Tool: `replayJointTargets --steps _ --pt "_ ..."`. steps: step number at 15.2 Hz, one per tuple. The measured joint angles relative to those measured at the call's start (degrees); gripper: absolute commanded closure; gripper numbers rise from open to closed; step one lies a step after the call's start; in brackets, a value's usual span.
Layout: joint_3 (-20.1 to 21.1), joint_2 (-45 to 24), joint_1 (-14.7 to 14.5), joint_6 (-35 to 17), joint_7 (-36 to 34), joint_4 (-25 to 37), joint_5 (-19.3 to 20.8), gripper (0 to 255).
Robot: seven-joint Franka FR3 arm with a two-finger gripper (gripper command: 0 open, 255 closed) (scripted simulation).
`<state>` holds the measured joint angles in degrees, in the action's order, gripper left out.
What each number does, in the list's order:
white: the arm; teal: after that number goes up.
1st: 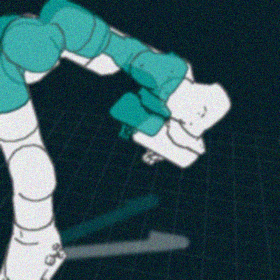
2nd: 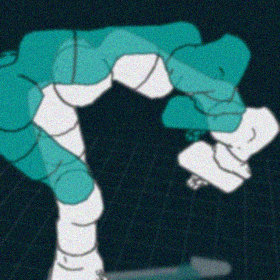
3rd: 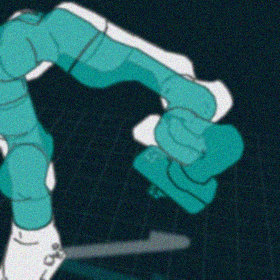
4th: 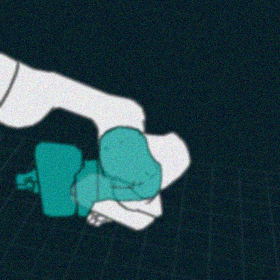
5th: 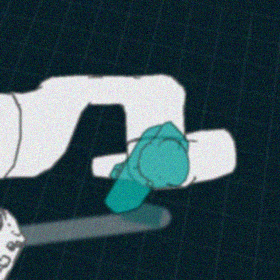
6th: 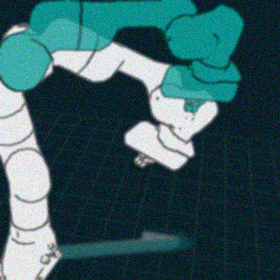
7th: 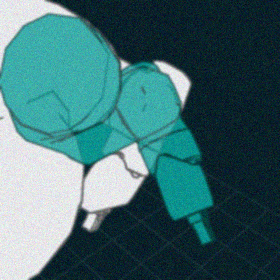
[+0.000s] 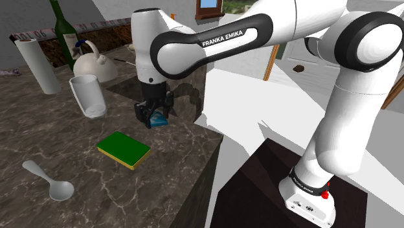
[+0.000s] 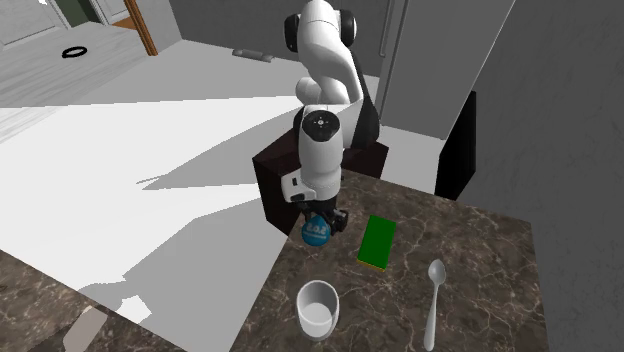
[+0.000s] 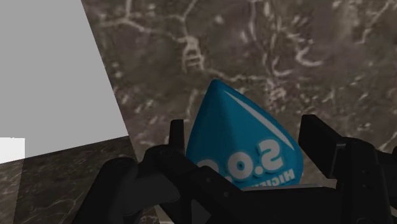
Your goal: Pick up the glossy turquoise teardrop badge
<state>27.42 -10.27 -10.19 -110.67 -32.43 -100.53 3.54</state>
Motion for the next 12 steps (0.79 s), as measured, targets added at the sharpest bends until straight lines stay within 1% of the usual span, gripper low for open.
replayJointTargets --steps 5,12 --pt "0.0 0.7 0.1 2.8 0.3 2.1 -0.4 255" --pt "0.2 0.9 -0.1 8.1 0.1 7.3 -0.5 255"
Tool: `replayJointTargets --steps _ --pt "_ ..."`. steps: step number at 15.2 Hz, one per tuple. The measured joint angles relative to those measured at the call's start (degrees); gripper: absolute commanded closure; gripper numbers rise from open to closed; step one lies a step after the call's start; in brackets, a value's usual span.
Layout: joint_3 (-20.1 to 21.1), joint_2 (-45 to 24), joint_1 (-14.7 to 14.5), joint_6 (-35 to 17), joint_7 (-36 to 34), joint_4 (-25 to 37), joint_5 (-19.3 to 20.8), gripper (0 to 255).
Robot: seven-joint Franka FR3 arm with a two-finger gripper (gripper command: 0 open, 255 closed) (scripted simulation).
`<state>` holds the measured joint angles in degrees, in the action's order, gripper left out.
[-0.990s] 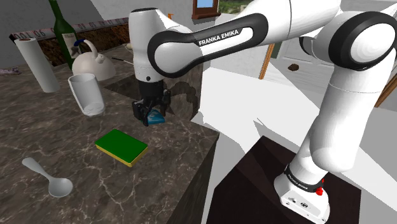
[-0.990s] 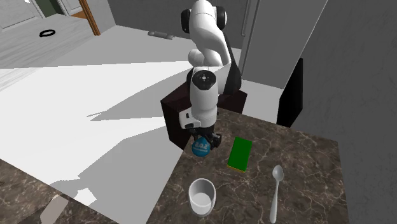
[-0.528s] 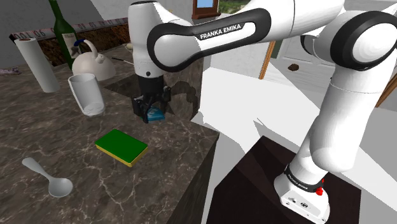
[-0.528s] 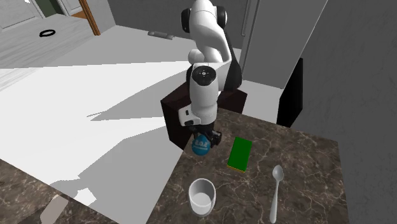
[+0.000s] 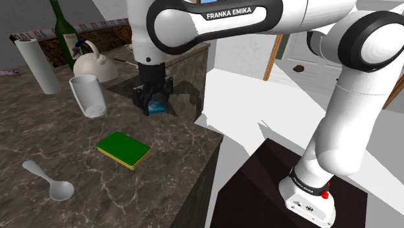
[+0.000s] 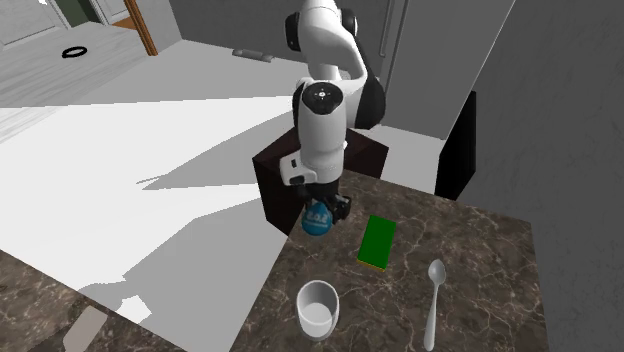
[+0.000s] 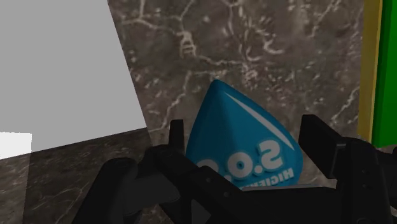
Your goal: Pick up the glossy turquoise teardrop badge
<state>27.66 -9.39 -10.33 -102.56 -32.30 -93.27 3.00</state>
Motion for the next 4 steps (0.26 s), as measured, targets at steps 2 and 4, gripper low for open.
replayJointTargets --steps 2,4 --pt "0.0 -0.1 0.0 1.6 0.0 1.7 0.0 255" --pt "0.0 -0.2 -0.1 2.8 0.0 3.0 0.1 255"
